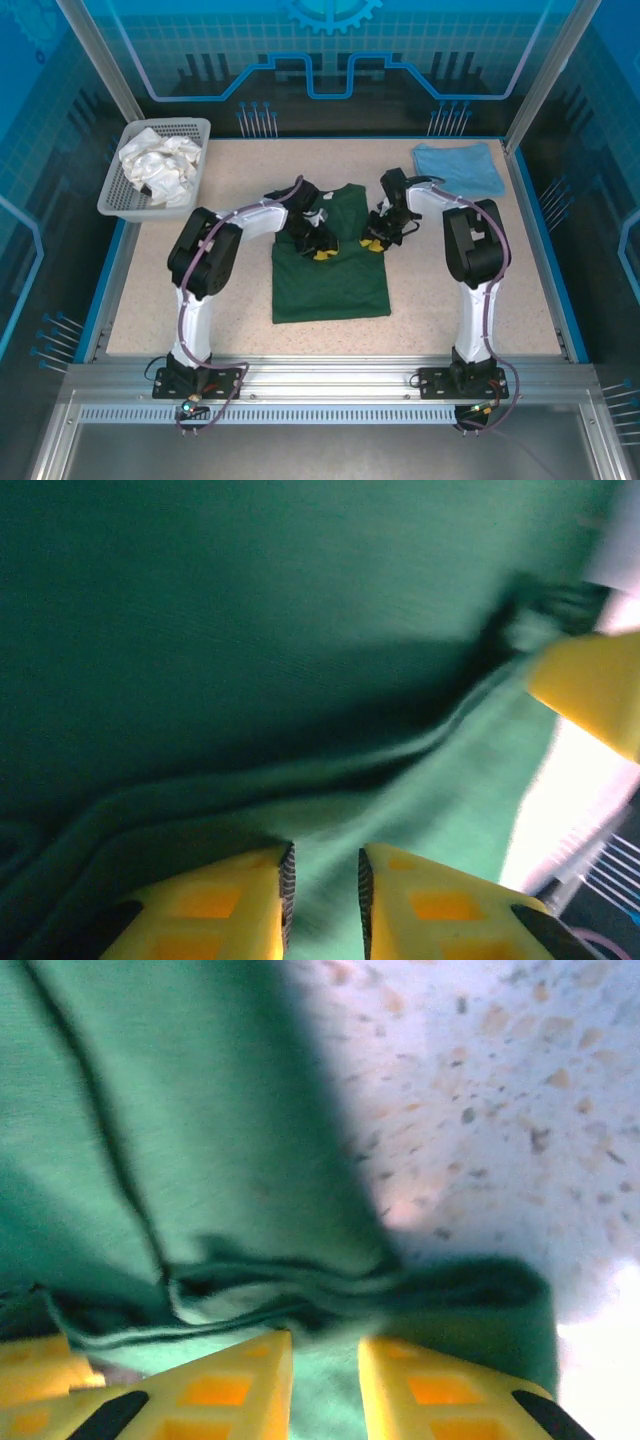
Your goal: Fold and stack the t-shirts
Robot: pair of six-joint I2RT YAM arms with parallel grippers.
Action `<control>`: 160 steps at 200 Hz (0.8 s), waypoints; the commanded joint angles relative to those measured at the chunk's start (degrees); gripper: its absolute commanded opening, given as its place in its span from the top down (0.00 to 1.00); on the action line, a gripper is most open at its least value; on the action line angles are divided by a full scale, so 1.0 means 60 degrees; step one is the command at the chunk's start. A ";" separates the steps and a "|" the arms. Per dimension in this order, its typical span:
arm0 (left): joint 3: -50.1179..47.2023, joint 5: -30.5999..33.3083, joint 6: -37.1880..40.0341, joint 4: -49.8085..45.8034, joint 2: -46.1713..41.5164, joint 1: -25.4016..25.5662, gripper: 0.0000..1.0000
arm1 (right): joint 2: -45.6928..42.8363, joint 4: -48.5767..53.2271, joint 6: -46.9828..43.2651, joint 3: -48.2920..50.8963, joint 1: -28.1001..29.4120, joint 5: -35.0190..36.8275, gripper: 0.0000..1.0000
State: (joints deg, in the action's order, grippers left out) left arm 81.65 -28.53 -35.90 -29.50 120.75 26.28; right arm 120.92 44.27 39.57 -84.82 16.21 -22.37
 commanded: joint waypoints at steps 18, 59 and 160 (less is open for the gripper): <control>0.0158 0.0319 -0.0879 -0.0642 0.0094 -0.0623 0.64 | 0.0076 0.0165 0.0207 -0.0147 0.0009 -0.0065 0.66; 0.0306 -0.0214 -0.0819 -0.0803 -0.1472 -0.0843 0.32 | -0.1554 -0.0476 0.0352 0.0564 0.0028 -0.0228 0.50; -0.6212 -0.0780 -0.0331 -0.2582 -0.6898 -0.2694 0.31 | -0.6776 -0.2739 0.1011 0.7629 0.1585 -0.0738 0.35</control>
State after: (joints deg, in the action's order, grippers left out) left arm 53.82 -28.80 -36.32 -40.91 81.80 9.82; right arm 83.48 27.92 42.89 -43.86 22.39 -27.57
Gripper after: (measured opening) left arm 0.718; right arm 0.656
